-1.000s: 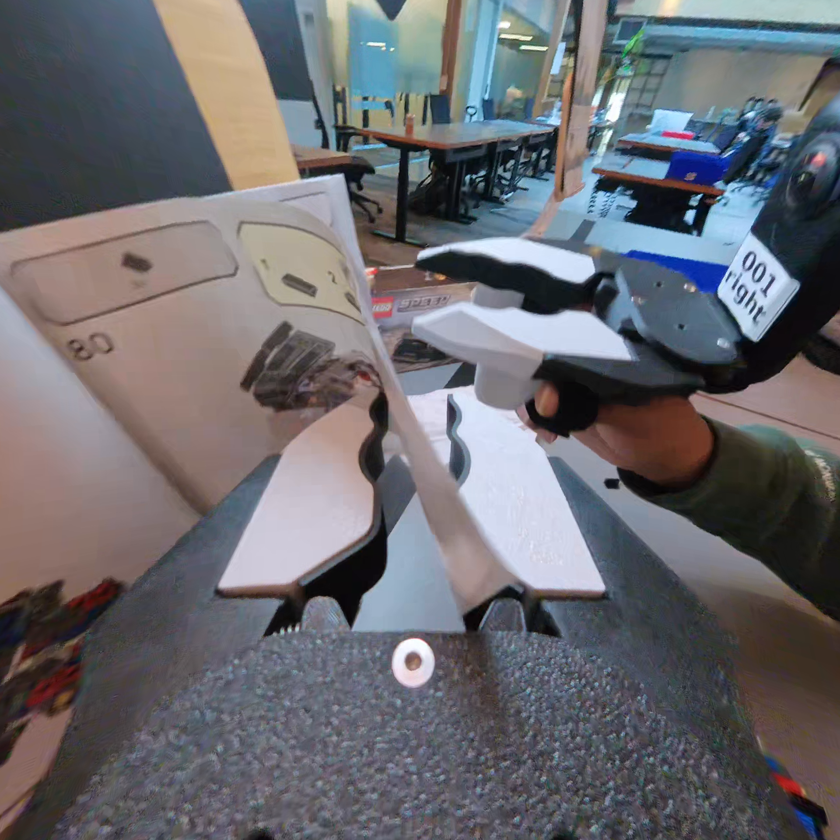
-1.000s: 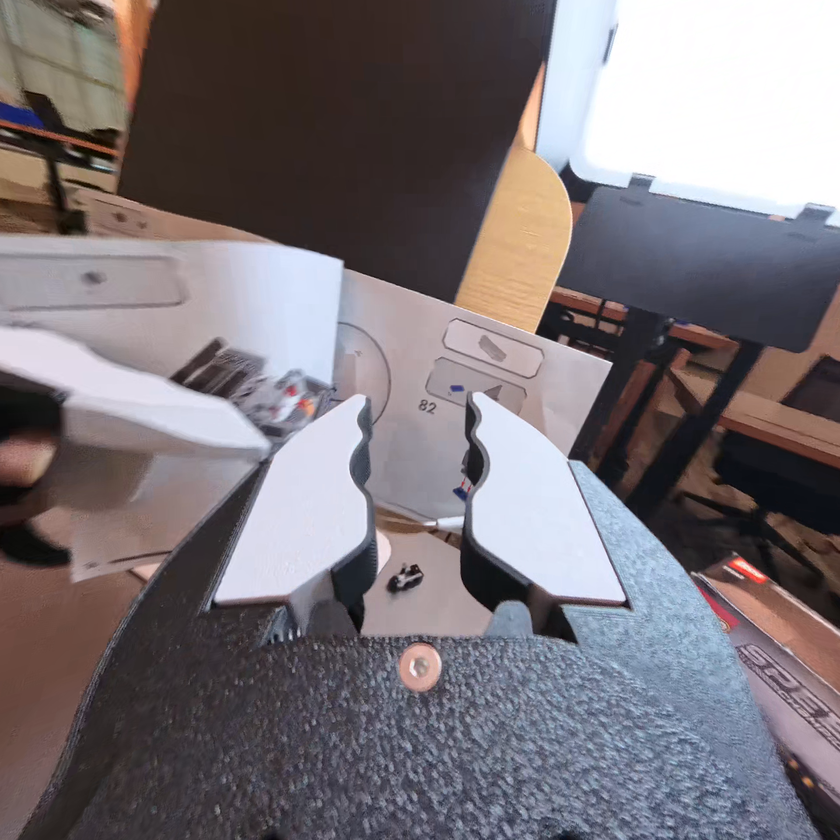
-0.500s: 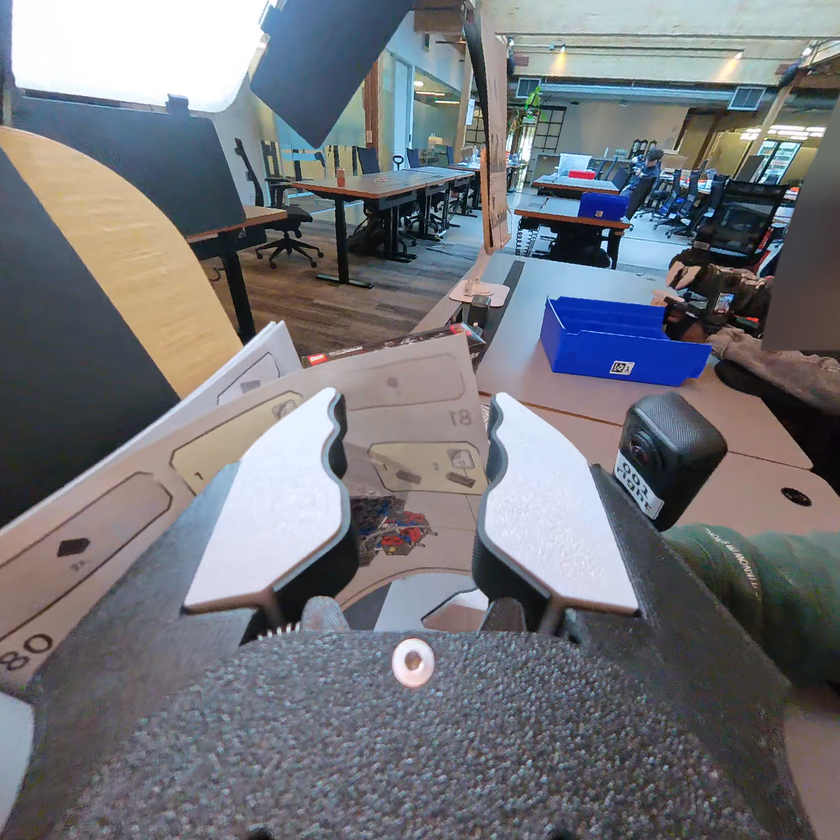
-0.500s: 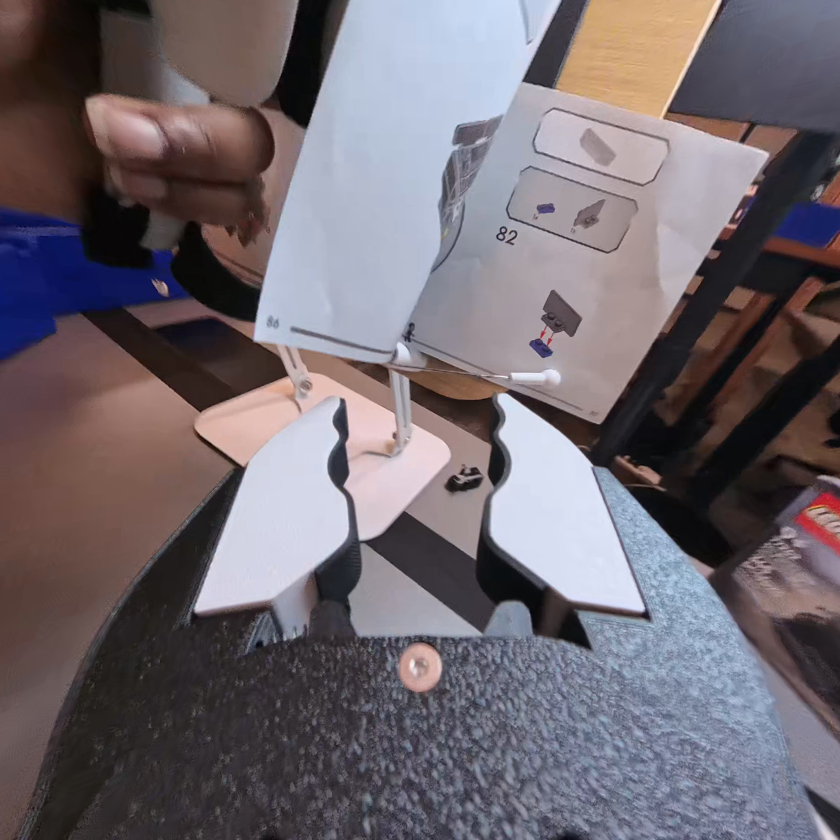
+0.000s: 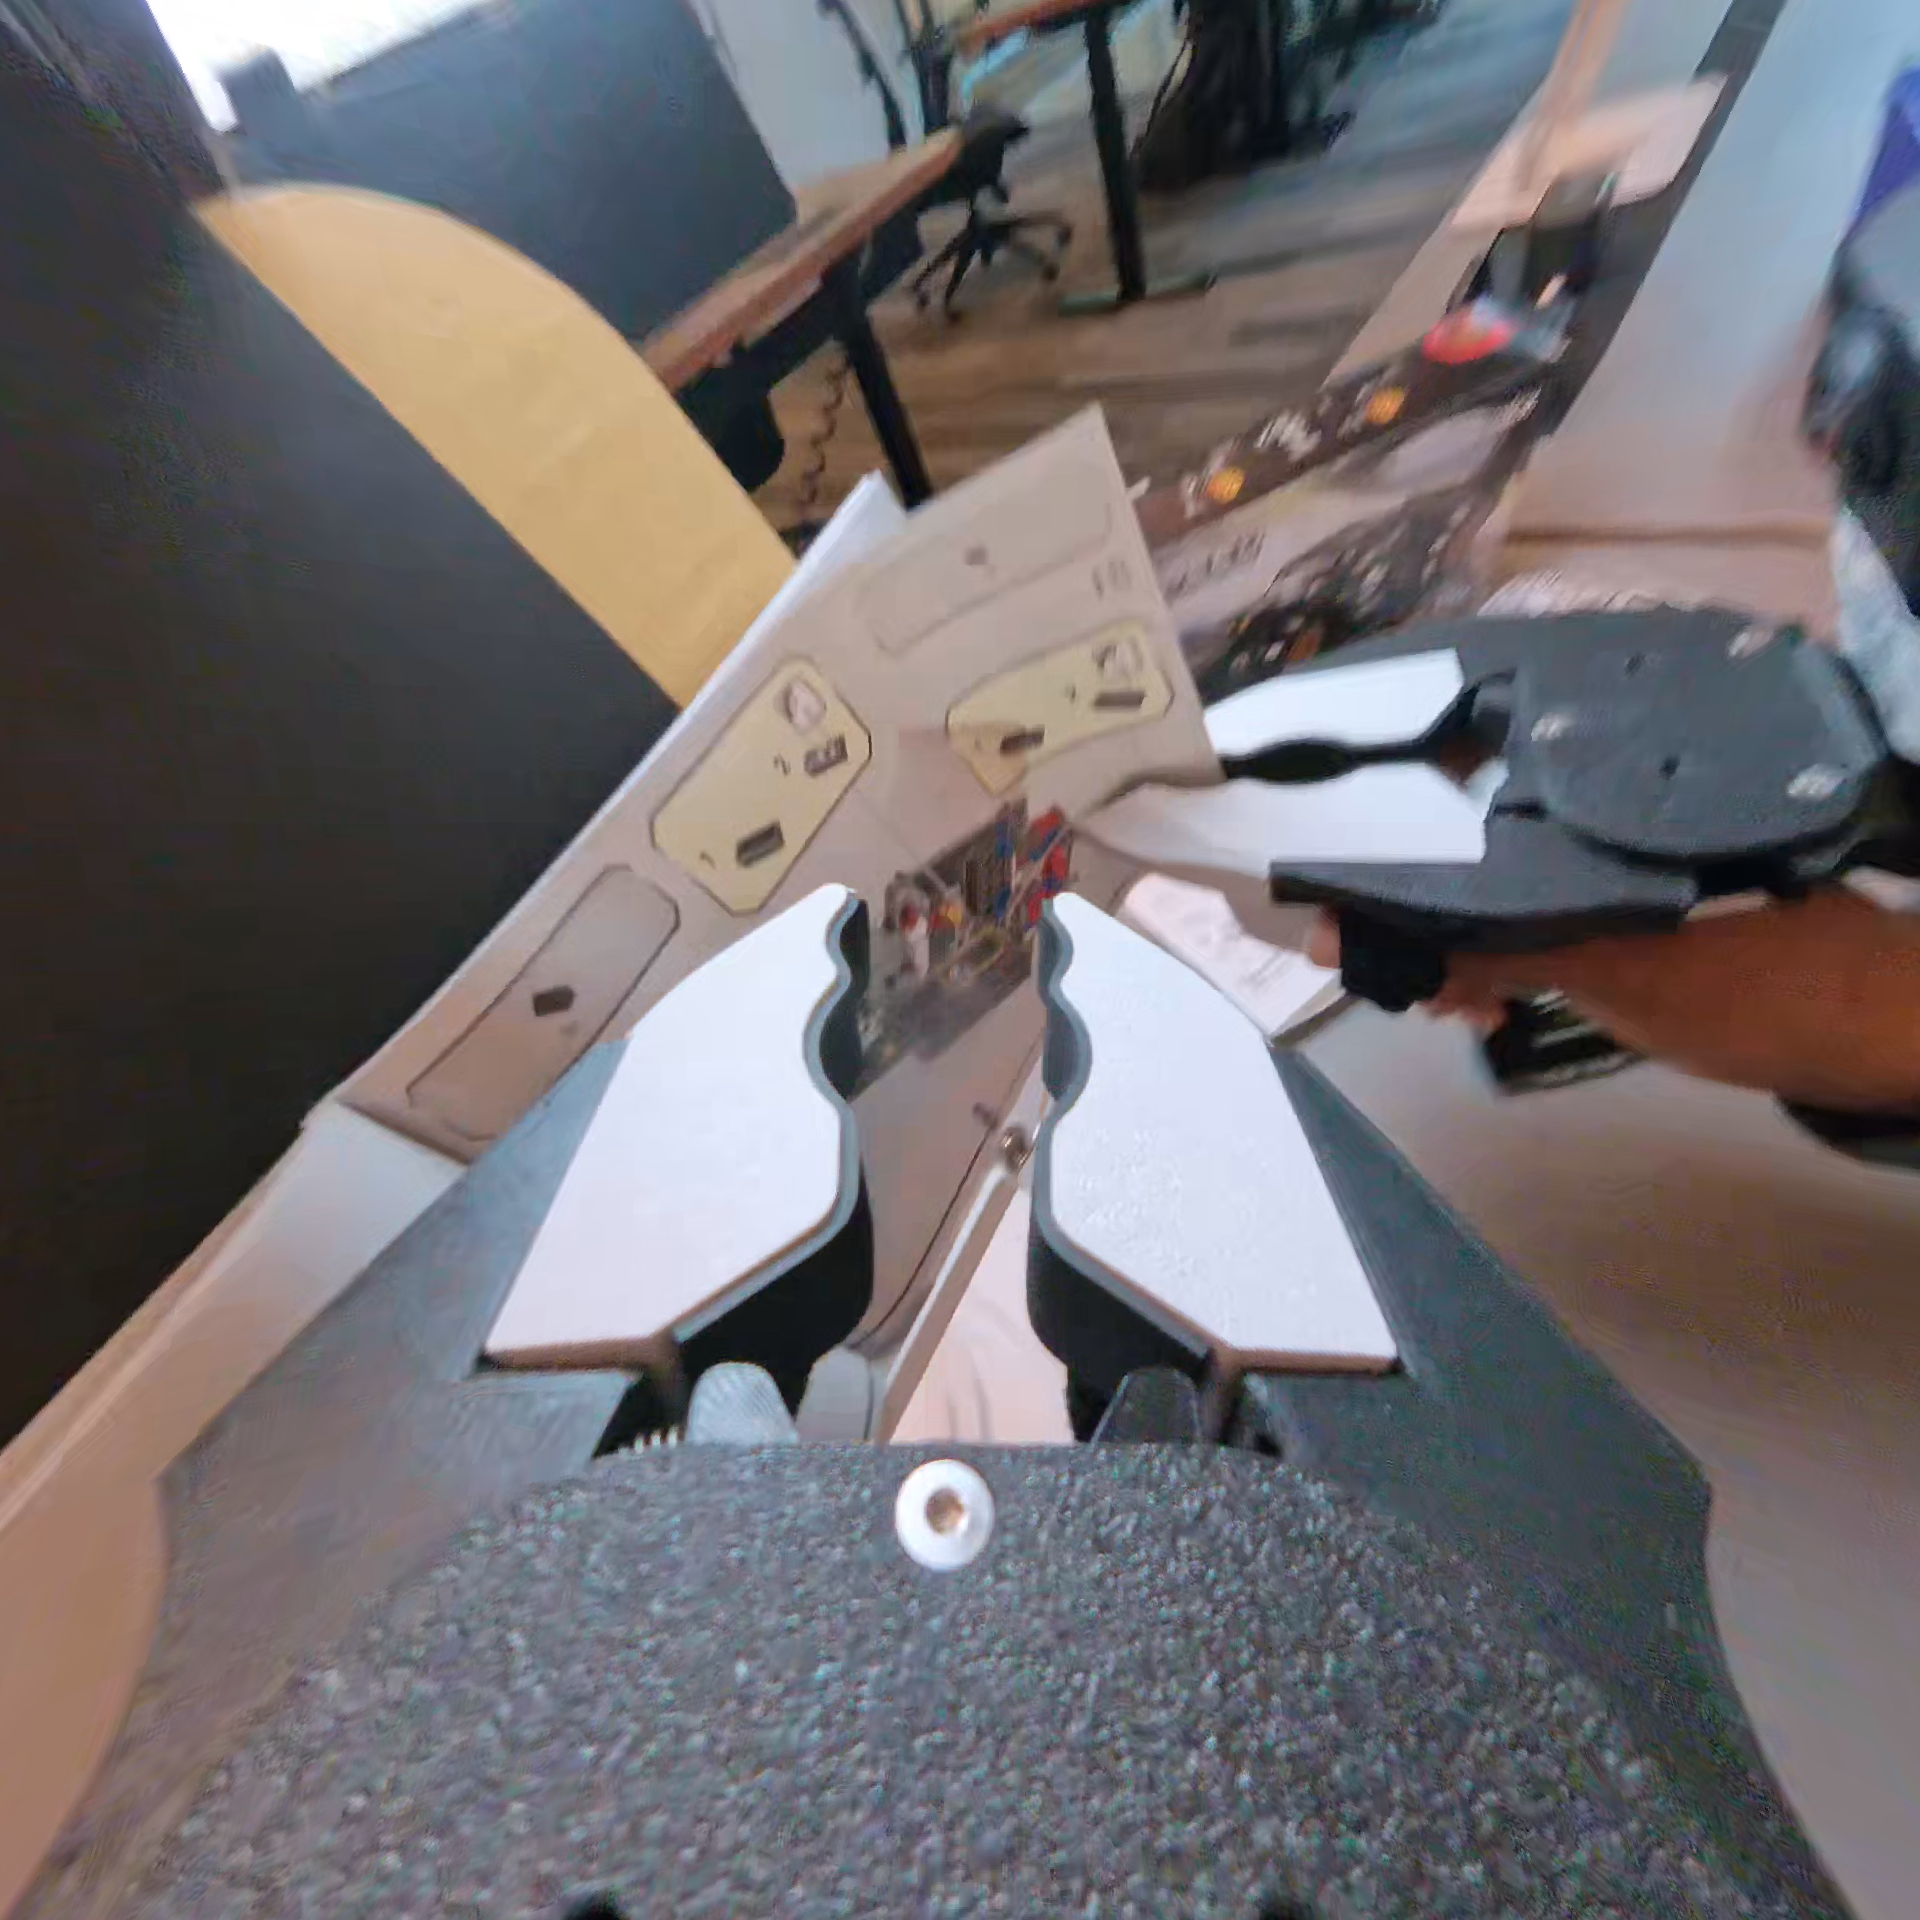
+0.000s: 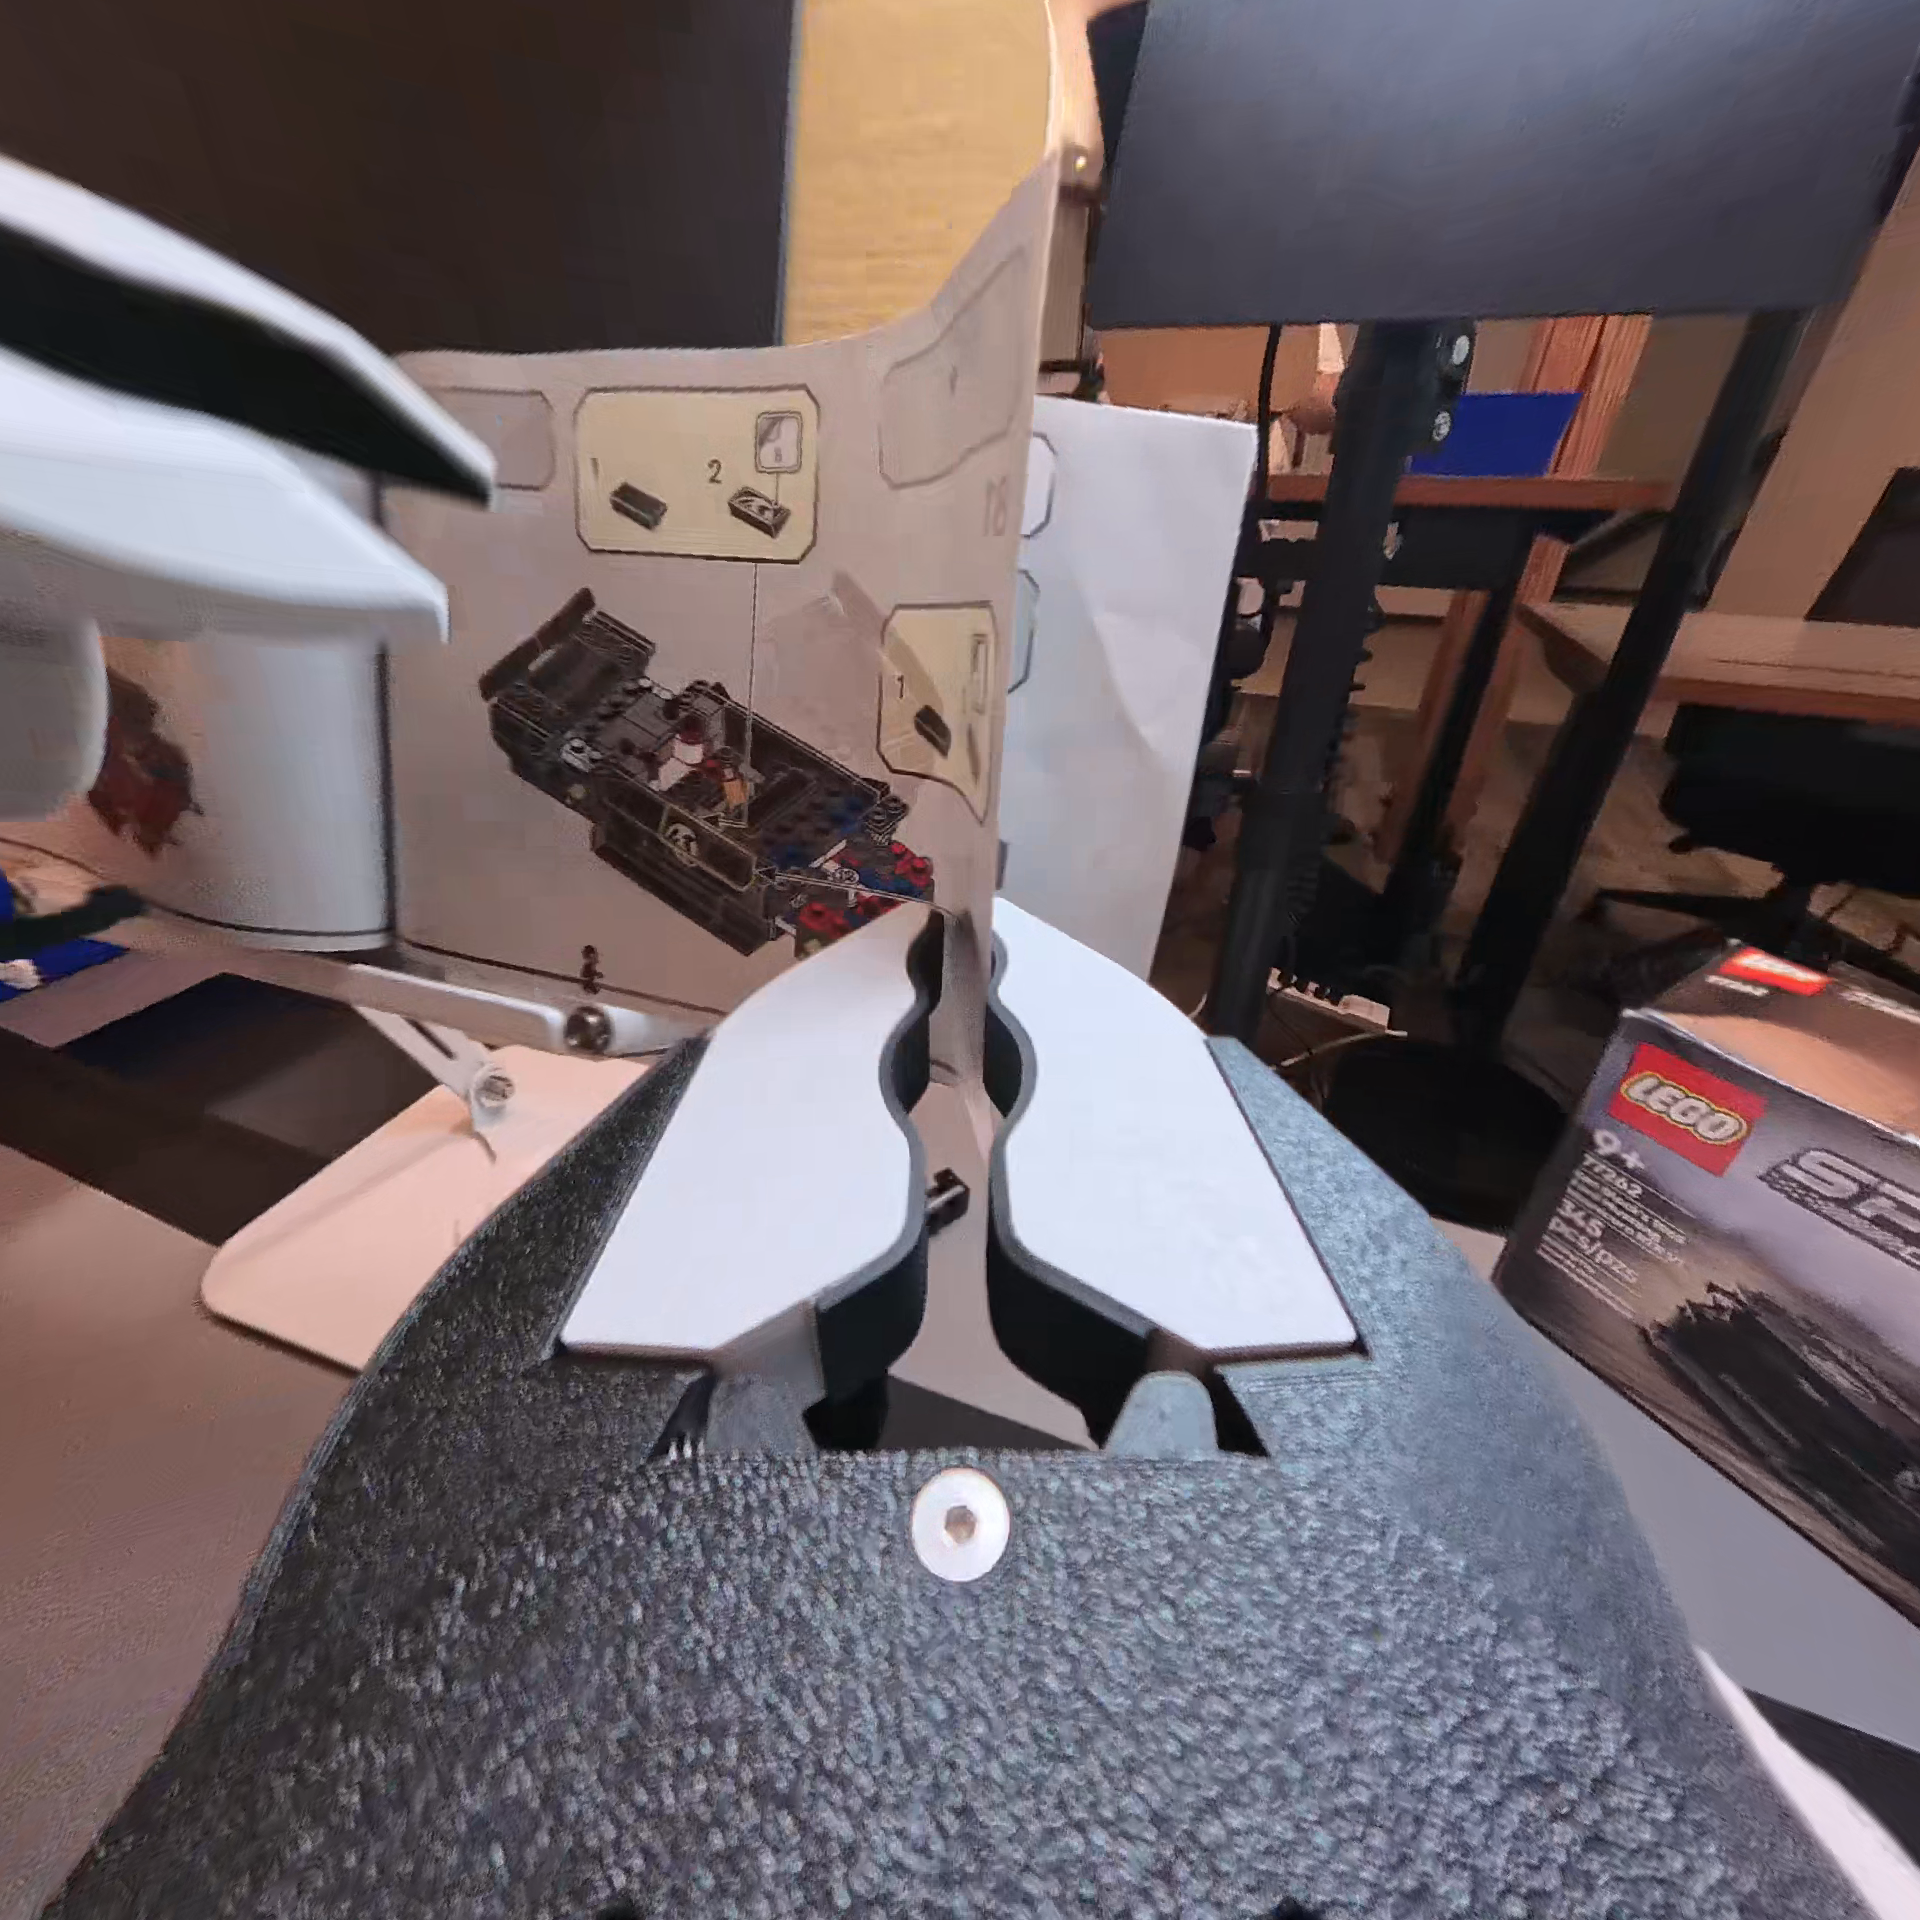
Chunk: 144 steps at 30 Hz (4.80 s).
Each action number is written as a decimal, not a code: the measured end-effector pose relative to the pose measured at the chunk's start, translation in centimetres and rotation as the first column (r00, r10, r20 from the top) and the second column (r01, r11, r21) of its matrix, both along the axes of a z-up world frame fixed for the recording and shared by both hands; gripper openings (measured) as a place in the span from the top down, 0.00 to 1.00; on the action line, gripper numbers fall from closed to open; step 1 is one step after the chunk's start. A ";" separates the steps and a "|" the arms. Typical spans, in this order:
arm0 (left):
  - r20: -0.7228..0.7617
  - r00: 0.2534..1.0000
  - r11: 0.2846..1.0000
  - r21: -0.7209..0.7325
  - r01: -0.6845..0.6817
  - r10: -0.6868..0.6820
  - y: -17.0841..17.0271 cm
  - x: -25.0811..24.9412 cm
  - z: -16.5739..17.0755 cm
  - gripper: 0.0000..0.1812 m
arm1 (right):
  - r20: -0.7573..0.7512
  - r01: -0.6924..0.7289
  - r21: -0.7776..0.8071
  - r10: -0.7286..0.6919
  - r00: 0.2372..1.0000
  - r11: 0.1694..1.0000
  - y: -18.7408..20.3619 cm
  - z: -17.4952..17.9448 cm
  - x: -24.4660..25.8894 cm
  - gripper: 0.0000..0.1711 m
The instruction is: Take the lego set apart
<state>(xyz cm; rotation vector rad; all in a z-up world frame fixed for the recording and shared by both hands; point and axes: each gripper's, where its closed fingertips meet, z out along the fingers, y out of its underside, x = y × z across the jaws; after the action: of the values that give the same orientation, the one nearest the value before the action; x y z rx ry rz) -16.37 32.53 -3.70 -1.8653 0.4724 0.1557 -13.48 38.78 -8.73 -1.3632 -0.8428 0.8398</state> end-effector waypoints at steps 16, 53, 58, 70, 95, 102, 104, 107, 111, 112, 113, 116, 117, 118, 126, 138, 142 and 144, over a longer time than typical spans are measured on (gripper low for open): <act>-0.266 0.928 0.961 -0.019 -0.276 0.262 2.3 -4.6 -3.7 1.00 | -0.212 -0.203 -0.451 0.116 0.970 0.869 -3.4 -3.8 -0.8 0.80; 0.018 0.966 0.964 0.063 -0.259 0.259 -3.3 -7.8 -0.7 1.00 | 0.244 -0.199 0.451 0.094 0.965 0.870 -7.8 1.0 -6.4 0.99; -0.026 0.972 0.970 0.077 -0.230 0.233 -3.3 -7.9 -1.1 1.00 | 0.380 -0.284 0.617 0.039 0.924 0.734 -9.9 0.1 -8.3 0.99; -0.033 0.962 0.959 0.095 -0.266 0.270 -7.3 -9.5 -2.8 1.00 | 0.372 -0.218 0.607 -0.031 0.928 0.764 -10.0 0.4 -7.3 0.91; 0.229 0.914 0.922 0.121 -0.368 0.335 -12.1 -11.5 -5.0 1.00 | 0.278 -0.083 0.314 -0.008 0.961 0.946 -7.6 1.2 -0.5 0.87; 0.280 0.939 0.926 0.261 -0.274 0.199 -16.4 -6.1 -2.3 0.99 | 0.253 -0.162 0.231 0.101 0.962 0.960 -12.8 -0.2 6.7 0.82; 0.282 0.943 0.931 0.264 -0.251 0.175 -17.6 -4.6 -2.6 0.99 | 0.251 -0.169 0.206 0.115 0.961 0.964 -13.9 -0.8 8.7 0.83; 0.276 0.947 0.933 0.267 -0.240 0.165 -19.4 -3.2 -3.2 1.00 | 0.242 -0.171 0.144 0.133 0.961 0.975 -15.2 -1.9 11.4 0.94; 0.323 0.931 0.926 0.271 -0.262 0.169 -21.3 -1.8 -4.0 1.00 | 0.188 -0.151 0.100 0.131 0.974 0.983 -16.3 -2.5 13.3 1.00; 0.328 0.929 0.925 0.271 -0.266 0.171 -21.7 -1.4 -4.2 1.00 | 0.164 -0.143 0.092 0.126 0.978 0.985 -16.4 -2.5 13.5 1.00; 0.330 0.928 0.925 0.268 -0.268 0.173 -22.1 -1.0 -4.6 1.00 | 0.139 -0.135 0.084 0.123 0.983 0.987 -16.5 -2.6 13.7 1.00; 0.313 0.929 0.921 0.264 -0.285 0.198 -23.4 -0.3 -5.8 1.00 | 0.092 -0.112 0.083 0.104 0.990 0.990 -16.4 -3.0 14.2 1.00; 0.312 0.927 0.919 0.262 -0.296 0.209 -23.8 -0.2 -6.3 1.00 | 0.085 -0.106 0.092 0.098 0.992 0.990 -16.4 -3.3 14.3 1.00; 0.318 0.923 0.917 0.256 -0.305 0.218 -24.2 0.0 -6.9 1.00 | 0.080 -0.105 0.102 0.098 0.992 0.989 -16.5 -3.6 14.4 1.00; 0.270 0.946 0.962 0.155 -0.225 0.178 -25.5 3.0 -13.4 1.00 | 0.150 -0.219 0.162 0.195 0.969 0.962 -18.3 -6.0 13.4 1.00; 0.285 0.954 0.984 0.123 -0.129 0.089 -25.5 3.1 -15.3 0.96 | 0.258 -0.301 0.207 0.245 0.935 0.931 -19.9 -8.3 12.4 0.97; 0.269 0.960 0.986 0.116 -0.116 0.081 -25.4 3.3 -15.7 0.95 | 0.274 -0.343 0.208 0.282 0.919 0.916 -20.9 -8.7 12.0 0.94; 0.274 0.959 0.988 0.110 -0.112 0.079 -25.4 3.4 -15.8 0.95 | 0.281 -0.352 0.205 0.289 0.915 0.913 -21.2 -9.0 11.9 0.92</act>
<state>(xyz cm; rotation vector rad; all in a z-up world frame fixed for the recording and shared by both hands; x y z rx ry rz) -12.94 7.18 -19.49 -1.7548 0.1805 -0.0048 -1.60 17.61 -17.70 -1.1289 -1.3519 0.7904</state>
